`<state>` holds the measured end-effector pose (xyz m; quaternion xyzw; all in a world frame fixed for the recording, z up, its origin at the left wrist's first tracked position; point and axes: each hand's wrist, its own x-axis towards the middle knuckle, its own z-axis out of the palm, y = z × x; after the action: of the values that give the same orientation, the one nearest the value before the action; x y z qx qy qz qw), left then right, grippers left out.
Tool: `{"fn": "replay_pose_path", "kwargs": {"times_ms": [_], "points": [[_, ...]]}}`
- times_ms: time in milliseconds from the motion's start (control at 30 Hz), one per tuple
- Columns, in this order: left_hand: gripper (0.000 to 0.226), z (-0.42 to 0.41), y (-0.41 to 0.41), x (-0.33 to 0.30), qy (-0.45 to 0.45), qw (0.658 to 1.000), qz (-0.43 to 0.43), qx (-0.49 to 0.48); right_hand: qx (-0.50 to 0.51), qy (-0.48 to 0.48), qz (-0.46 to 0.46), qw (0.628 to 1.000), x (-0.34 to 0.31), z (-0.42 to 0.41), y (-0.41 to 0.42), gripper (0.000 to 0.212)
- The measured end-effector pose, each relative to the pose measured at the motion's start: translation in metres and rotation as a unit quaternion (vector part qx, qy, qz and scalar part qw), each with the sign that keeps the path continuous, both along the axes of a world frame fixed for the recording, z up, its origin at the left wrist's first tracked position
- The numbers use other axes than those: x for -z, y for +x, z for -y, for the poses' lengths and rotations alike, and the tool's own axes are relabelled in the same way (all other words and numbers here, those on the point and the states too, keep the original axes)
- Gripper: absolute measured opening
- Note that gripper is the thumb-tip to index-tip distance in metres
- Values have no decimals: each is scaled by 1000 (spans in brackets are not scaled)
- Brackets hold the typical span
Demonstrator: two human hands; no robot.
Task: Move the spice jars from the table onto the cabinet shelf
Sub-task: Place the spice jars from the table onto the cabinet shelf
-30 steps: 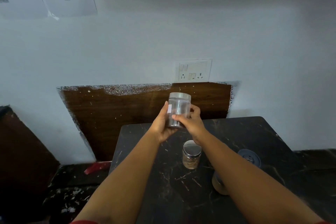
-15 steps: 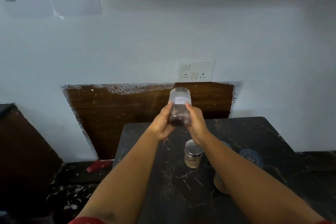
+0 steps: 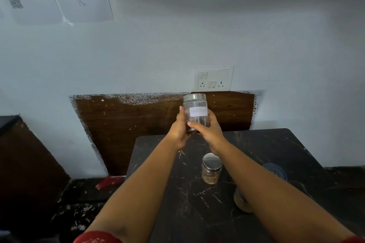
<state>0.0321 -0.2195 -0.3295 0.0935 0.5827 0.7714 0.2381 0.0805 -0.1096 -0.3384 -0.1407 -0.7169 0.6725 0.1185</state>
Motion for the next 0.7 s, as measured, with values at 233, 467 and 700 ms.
{"fn": "replay_pose_path", "kwargs": {"times_ms": [233, 467, 700], "points": [[66, -8, 4, -12, -17, 1000, -4, 4, 34, 61, 55, 996, -15, -9, 0, 102], [93, -37, 11, -85, 28, 993, -115, 19, 79, 118, -19, 990, -103, -36, -16, 78], [75, -69, 0, -244, 5, 932, -351, -86, 155, 204, -240, 937, -267, -63, -26, 86]]}}
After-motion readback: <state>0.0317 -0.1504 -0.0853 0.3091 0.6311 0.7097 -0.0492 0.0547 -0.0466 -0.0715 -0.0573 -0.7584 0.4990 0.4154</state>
